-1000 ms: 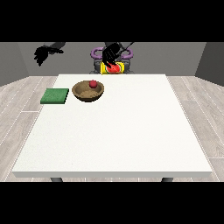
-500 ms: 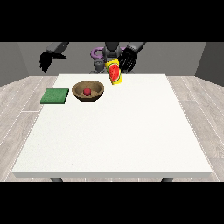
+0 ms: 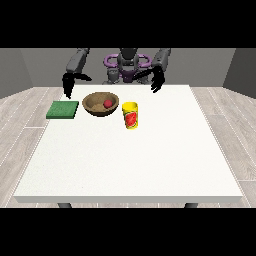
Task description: Pick the cup and pour the ball into the bowl, then pick the bowl and place it on the pad
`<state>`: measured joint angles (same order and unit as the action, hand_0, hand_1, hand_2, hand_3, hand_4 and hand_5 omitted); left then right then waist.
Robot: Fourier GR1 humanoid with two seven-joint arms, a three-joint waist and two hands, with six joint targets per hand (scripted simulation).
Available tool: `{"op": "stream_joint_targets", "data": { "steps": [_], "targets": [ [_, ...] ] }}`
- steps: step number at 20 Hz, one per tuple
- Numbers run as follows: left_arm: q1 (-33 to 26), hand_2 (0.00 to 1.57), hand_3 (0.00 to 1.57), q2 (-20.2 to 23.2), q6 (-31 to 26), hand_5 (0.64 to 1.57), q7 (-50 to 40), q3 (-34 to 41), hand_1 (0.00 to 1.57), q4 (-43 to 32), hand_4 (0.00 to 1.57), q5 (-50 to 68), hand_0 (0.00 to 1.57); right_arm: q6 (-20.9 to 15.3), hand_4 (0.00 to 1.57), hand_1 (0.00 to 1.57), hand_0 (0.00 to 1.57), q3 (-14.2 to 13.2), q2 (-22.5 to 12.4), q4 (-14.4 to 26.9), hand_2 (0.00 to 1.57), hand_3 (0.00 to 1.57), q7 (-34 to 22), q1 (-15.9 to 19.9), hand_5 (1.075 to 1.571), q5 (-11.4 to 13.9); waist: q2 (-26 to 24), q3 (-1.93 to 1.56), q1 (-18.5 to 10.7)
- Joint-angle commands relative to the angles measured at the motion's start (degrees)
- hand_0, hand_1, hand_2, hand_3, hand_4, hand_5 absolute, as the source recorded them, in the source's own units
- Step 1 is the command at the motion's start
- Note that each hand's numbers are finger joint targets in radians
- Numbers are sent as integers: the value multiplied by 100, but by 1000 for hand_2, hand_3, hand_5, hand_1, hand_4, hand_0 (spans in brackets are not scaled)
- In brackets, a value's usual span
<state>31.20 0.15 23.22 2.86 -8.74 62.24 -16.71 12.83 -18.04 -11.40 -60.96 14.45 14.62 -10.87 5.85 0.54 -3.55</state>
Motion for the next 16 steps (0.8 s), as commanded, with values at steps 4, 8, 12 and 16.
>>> {"op": "stream_joint_targets", "data": {
  "steps": [4,8,12,16],
  "targets": [
    [-510,0,0,122,-1021,1563,1234,374,0,292,0,987,0,-744,324,0,0,104,458,336,0,0,232,410,1569,202,312,-54,-265],
    [-678,0,0,374,-1347,1564,1207,471,0,583,0,1039,0,-936,285,0,0,-84,387,1133,0,0,662,751,1567,158,309,-57,-393],
    [-795,0,0,567,-1620,1564,1215,633,0,809,0,1167,0,-694,244,0,0,-206,63,1793,0,0,983,971,1566,78,404,-58,-442],
    [-881,0,0,582,-1579,1565,1440,682,0,813,0,1048,0,-767,201,0,0,-142,189,2199,0,0,1355,1126,1562,97,543,-58,-332]
  ]
}}
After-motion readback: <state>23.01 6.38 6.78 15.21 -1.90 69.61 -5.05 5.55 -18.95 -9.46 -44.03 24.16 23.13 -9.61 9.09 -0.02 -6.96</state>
